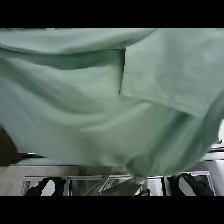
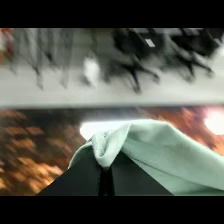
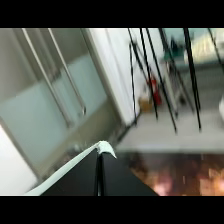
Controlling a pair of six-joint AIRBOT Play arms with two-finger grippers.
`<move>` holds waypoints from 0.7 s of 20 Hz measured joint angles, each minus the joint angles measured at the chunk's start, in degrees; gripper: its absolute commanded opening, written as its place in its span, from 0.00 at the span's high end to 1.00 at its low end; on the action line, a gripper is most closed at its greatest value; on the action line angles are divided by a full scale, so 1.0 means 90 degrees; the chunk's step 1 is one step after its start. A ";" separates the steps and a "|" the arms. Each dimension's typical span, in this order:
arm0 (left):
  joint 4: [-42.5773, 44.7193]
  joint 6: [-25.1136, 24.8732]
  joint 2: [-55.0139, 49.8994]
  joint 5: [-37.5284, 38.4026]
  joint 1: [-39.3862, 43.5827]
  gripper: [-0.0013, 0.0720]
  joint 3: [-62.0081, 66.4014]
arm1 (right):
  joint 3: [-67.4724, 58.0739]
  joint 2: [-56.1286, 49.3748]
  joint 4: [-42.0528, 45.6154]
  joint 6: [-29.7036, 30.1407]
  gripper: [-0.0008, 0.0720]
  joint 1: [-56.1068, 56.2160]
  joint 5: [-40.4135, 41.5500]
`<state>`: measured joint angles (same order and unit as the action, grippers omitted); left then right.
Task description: Fold the shirts.
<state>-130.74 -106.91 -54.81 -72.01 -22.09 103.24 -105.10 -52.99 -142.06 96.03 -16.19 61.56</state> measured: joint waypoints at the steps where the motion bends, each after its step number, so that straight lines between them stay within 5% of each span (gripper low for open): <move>1: 0.0022 0.0000 -0.0294 -0.0068 0.0338 0.96 -0.0294 | 0.0170 -0.0333 0.0024 0.0007 0.96 0.0058 0.0168; 7: 0.0529 0.0083 -0.2669 0.0209 0.1848 0.96 -0.1984 | 0.2103 -0.2157 0.0673 0.0245 0.96 0.0503 0.0136; 14: 0.0697 0.0546 -0.5484 0.0537 0.2018 0.96 -0.1603 | 0.3109 -0.3995 0.0165 0.0733 0.97 0.0427 -0.1107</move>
<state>-124.46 -102.00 -104.16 -67.18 -3.92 88.82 -77.12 -88.95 -140.57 102.63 -12.34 51.59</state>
